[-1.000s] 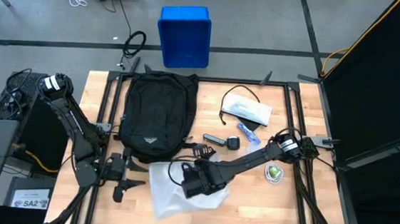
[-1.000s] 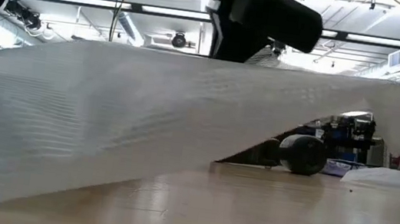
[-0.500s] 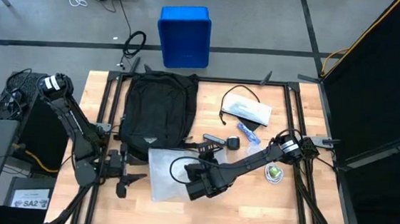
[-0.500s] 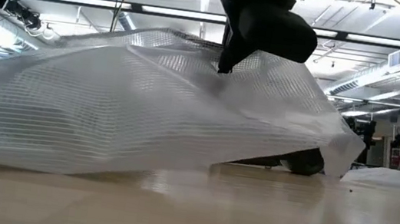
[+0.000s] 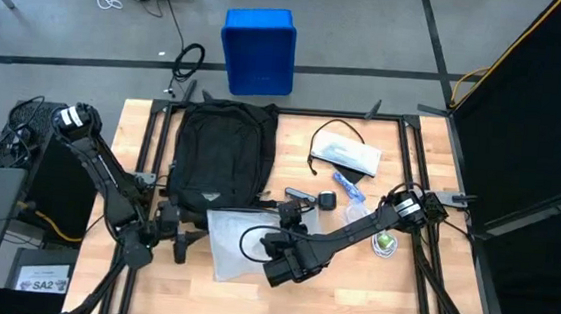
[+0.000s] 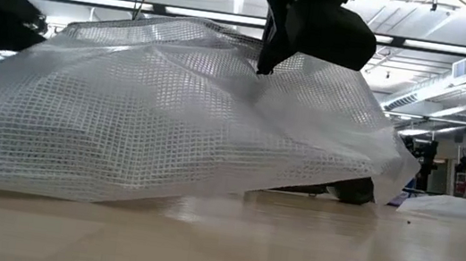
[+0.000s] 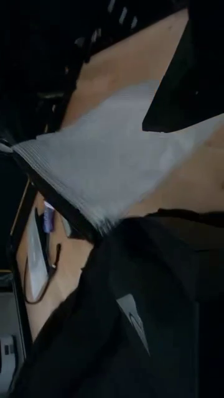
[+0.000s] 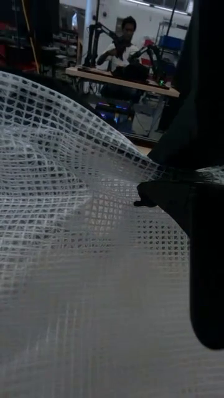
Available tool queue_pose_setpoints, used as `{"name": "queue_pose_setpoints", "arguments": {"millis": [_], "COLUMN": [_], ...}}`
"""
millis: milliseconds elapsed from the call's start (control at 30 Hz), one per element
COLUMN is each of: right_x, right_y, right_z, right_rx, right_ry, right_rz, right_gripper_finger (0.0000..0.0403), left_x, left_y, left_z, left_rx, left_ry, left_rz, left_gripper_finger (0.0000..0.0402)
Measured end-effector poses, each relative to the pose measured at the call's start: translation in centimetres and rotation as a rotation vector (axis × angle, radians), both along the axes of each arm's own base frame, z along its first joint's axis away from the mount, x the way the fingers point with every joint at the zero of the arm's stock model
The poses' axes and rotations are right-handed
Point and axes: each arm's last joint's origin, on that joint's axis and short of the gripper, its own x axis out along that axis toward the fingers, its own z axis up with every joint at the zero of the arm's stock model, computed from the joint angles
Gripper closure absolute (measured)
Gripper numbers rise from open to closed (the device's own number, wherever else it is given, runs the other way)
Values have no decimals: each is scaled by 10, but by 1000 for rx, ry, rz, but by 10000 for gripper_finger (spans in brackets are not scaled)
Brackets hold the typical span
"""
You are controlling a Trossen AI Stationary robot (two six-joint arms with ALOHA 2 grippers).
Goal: Unpack backpack
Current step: Put the mini fan into the zip bag
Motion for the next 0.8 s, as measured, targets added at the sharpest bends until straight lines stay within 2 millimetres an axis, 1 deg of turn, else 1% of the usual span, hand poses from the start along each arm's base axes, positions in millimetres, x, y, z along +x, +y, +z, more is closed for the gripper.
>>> {"name": "queue_pose_setpoints", "arguments": {"millis": [167,400,600,800], "right_x": [0,0,1,0], "right_y": [0,0,0,0], "right_z": [0,1,1,1], "right_rx": [0,-13,-13,-13], "right_ry": [1,1,-1,-1], "right_rz": [1,8,10,10], "right_gripper_finger": [403,403,403,403], "left_x": [-2,1,1,0], "left_y": [3,13,18,14], "left_z": [0,-3,-4,-2], "left_rx": [-4,-24,-15,-34], "left_ry": [11,27,26,6], "left_rz": [9,76,112,92], "left_gripper_finger": [180,159,157,158]}}
